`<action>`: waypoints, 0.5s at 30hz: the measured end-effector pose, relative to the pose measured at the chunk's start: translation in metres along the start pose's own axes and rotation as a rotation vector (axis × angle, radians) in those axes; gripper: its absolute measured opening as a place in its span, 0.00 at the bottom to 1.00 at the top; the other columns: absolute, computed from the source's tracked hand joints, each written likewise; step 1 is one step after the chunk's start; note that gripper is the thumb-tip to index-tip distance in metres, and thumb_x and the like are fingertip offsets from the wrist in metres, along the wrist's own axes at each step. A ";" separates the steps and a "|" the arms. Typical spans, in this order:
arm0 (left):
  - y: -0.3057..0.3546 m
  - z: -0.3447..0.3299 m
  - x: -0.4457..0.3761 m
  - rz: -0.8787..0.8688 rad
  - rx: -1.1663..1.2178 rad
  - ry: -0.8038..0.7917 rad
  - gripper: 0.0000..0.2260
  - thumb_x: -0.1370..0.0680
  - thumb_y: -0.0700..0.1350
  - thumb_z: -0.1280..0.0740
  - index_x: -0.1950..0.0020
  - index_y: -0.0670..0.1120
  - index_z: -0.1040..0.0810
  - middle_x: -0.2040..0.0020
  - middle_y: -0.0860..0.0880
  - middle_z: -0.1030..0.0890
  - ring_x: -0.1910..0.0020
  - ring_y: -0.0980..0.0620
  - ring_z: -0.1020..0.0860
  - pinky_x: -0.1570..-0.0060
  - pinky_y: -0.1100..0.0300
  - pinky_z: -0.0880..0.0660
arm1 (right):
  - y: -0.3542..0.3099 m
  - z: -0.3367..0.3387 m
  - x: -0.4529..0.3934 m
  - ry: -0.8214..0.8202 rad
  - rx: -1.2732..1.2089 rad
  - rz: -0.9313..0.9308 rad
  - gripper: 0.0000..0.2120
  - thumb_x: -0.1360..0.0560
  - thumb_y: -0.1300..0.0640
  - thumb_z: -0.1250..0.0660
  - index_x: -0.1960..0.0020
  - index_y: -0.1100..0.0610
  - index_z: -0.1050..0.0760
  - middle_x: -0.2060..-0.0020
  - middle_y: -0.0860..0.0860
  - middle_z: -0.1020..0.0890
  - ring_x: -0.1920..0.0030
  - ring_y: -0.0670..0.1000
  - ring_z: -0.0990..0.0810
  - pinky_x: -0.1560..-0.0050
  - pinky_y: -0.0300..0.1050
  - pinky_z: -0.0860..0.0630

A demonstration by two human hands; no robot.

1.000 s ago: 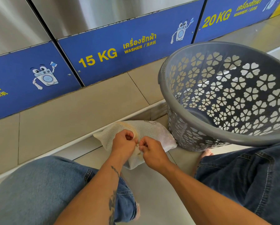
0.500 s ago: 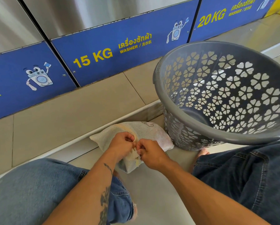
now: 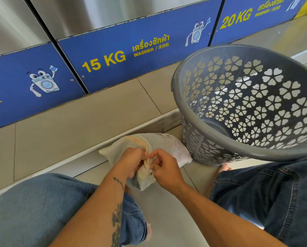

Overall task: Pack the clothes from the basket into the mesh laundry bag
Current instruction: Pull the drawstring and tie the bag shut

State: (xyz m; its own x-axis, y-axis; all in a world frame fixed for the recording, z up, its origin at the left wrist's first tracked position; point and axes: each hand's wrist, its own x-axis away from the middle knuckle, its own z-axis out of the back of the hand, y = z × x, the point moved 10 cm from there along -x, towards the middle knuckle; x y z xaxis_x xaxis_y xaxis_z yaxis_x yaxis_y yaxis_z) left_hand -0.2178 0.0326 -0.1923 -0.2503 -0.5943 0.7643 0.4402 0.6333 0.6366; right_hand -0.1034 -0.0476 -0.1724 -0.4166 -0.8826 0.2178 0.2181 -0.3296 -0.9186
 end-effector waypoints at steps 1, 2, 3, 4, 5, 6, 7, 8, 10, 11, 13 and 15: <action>0.000 0.001 0.001 0.010 0.027 0.007 0.06 0.29 0.32 0.36 0.59 0.37 0.19 0.65 0.40 0.18 0.66 0.44 0.19 0.61 0.53 0.23 | -0.004 0.000 0.002 0.015 0.007 0.029 0.18 0.31 0.67 0.35 0.55 0.43 0.23 0.68 0.49 0.21 0.65 0.49 0.22 0.63 0.52 0.22; -0.001 0.001 0.002 0.021 0.056 0.010 0.06 0.30 0.31 0.36 0.59 0.37 0.19 0.67 0.40 0.19 0.69 0.44 0.19 0.64 0.55 0.23 | -0.008 0.000 0.003 0.025 0.019 0.055 0.20 0.30 0.67 0.36 0.55 0.40 0.23 0.68 0.49 0.21 0.65 0.48 0.22 0.64 0.52 0.22; -0.001 0.001 0.003 0.034 0.083 0.011 0.06 0.30 0.31 0.36 0.59 0.36 0.20 0.69 0.41 0.19 0.70 0.45 0.19 0.66 0.56 0.23 | -0.011 0.000 0.004 0.029 0.034 0.076 0.21 0.30 0.67 0.36 0.54 0.39 0.22 0.68 0.47 0.21 0.65 0.47 0.22 0.64 0.52 0.22; -0.002 0.001 0.004 0.046 0.105 0.011 0.06 0.29 0.31 0.36 0.59 0.36 0.20 0.70 0.41 0.19 0.71 0.45 0.19 0.68 0.57 0.22 | -0.012 0.000 0.004 0.028 0.051 0.092 0.22 0.29 0.66 0.36 0.53 0.38 0.22 0.68 0.46 0.21 0.66 0.47 0.22 0.64 0.51 0.23; -0.003 0.001 0.005 0.058 0.123 0.013 0.06 0.29 0.31 0.36 0.58 0.36 0.20 0.71 0.41 0.19 0.71 0.45 0.19 0.69 0.57 0.22 | -0.013 0.001 0.004 0.023 0.066 0.102 0.21 0.29 0.66 0.36 0.53 0.38 0.22 0.69 0.44 0.22 0.66 0.46 0.22 0.65 0.50 0.23; -0.004 0.001 0.006 0.066 0.135 0.014 0.06 0.29 0.31 0.36 0.56 0.35 0.20 0.70 0.41 0.19 0.71 0.44 0.19 0.69 0.57 0.22 | -0.014 0.001 0.003 0.012 0.080 0.105 0.21 0.29 0.65 0.35 0.53 0.37 0.22 0.69 0.42 0.22 0.66 0.44 0.23 0.65 0.49 0.23; -0.004 0.000 0.006 0.070 0.145 0.012 0.07 0.28 0.31 0.37 0.54 0.34 0.20 0.68 0.40 0.19 0.69 0.44 0.19 0.67 0.56 0.21 | -0.014 0.000 0.002 -0.006 0.093 0.103 0.21 0.29 0.65 0.35 0.54 0.37 0.22 0.69 0.40 0.22 0.66 0.43 0.23 0.65 0.48 0.23; -0.005 -0.001 0.007 0.074 0.153 0.008 0.09 0.28 0.31 0.38 0.52 0.33 0.20 0.65 0.39 0.19 0.67 0.43 0.19 0.65 0.55 0.21 | -0.014 0.000 0.002 -0.025 0.105 0.097 0.21 0.29 0.65 0.34 0.54 0.36 0.23 0.69 0.39 0.22 0.66 0.43 0.23 0.65 0.47 0.23; -0.005 -0.001 0.008 0.082 0.167 0.004 0.10 0.27 0.31 0.39 0.50 0.33 0.21 0.62 0.38 0.19 0.64 0.41 0.19 0.59 0.51 0.21 | -0.015 -0.001 -0.001 -0.057 0.118 0.081 0.20 0.29 0.66 0.34 0.54 0.38 0.22 0.70 0.40 0.23 0.65 0.43 0.23 0.63 0.49 0.22; -0.005 -0.001 0.009 0.086 0.174 0.003 0.10 0.27 0.32 0.39 0.50 0.33 0.21 0.62 0.37 0.19 0.64 0.41 0.19 0.60 0.51 0.21 | -0.015 -0.001 -0.001 -0.069 0.121 0.076 0.19 0.29 0.66 0.34 0.53 0.41 0.22 0.70 0.42 0.23 0.65 0.45 0.23 0.62 0.52 0.21; -0.006 -0.001 0.010 0.095 0.187 0.001 0.09 0.27 0.32 0.40 0.52 0.35 0.22 0.64 0.38 0.19 0.66 0.42 0.20 0.64 0.53 0.20 | -0.017 -0.002 -0.003 -0.106 0.139 0.075 0.17 0.30 0.66 0.35 0.52 0.45 0.21 0.71 0.43 0.24 0.65 0.48 0.23 0.62 0.54 0.22; -0.007 0.001 0.012 0.096 0.198 0.020 0.09 0.27 0.31 0.41 0.53 0.35 0.23 0.66 0.39 0.20 0.67 0.43 0.20 0.66 0.54 0.21 | -0.020 -0.005 -0.004 -0.156 0.169 0.088 0.16 0.30 0.66 0.37 0.51 0.46 0.21 0.71 0.43 0.25 0.66 0.49 0.23 0.63 0.52 0.23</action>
State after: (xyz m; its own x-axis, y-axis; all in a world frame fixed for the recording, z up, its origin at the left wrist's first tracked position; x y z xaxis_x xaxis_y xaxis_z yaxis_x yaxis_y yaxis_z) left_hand -0.2243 0.0218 -0.1876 -0.1975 -0.5349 0.8215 0.2832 0.7711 0.5702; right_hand -0.1109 -0.0354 -0.1564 -0.2510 -0.9473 0.1993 0.3975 -0.2886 -0.8710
